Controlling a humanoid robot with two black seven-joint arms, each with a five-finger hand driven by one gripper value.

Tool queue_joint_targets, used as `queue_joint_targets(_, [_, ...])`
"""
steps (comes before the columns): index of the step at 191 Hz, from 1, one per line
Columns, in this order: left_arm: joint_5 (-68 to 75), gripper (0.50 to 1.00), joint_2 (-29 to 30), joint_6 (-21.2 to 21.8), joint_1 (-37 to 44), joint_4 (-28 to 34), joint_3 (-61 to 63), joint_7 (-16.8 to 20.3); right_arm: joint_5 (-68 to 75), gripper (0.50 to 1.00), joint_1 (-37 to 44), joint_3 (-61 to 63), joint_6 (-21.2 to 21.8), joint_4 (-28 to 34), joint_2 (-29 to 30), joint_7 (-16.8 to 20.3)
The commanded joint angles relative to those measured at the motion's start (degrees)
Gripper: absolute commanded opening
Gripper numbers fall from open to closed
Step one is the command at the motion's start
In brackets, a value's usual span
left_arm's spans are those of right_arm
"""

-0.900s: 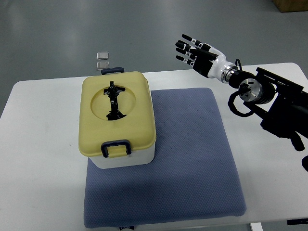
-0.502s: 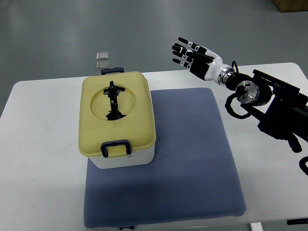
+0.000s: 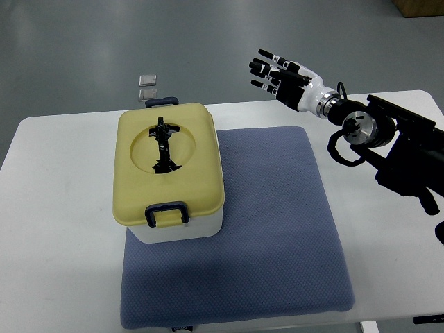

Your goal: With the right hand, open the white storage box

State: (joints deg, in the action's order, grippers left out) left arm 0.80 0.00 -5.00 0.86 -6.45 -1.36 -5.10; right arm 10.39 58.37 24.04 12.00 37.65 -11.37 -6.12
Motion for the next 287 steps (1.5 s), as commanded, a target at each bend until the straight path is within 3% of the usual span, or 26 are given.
queue_joint_targets(1, [-0.01, 1.0, 0.0, 0.08, 0.01, -0.05, -0.05, 0.0, -1.34, 0.924, 0.6, 0.13, 0.12, 0.05, -0.32, -0.21])
queue_joint_targets(69, [-0.01, 1.0, 0.0, -0.01, 0.01, -0.05, -0.05, 0.0, -12.06, 0.921, 3.68, -0.31, 0.65, 2.07, -1.64, -0.82])
queue_joint_targets(149, [-0.01, 1.0, 0.0, -0.01, 0.01, -0.05, -0.05, 0.0, -29.73, 0.917, 9.57, -4.97, 6.54, 3.65, -5.24, -5.74])
queue_joint_targets(195, [-0.01, 1.0, 0.0, -0.01, 0.01, -0.05, -0.05, 0.0, -46.87, 0.919, 14.22, -7.7, 7.86, 4.88, -5.59, -10.31])
queue_joint_targets(241, [-0.01, 1.0, 0.0, -0.01, 0.01, -0.05, -0.05, 0.0, -62.24, 0.921, 20.02, -9.89, 13.22, 8.05, -6.21, -15.32])
queue_joint_targets(287, [-0.01, 1.0, 0.0, -0.01, 0.01, -0.05, -0.05, 0.0, -71.39, 0.924, 26.44, -14.81, 14.54, 12.18, -5.59, -16.47])
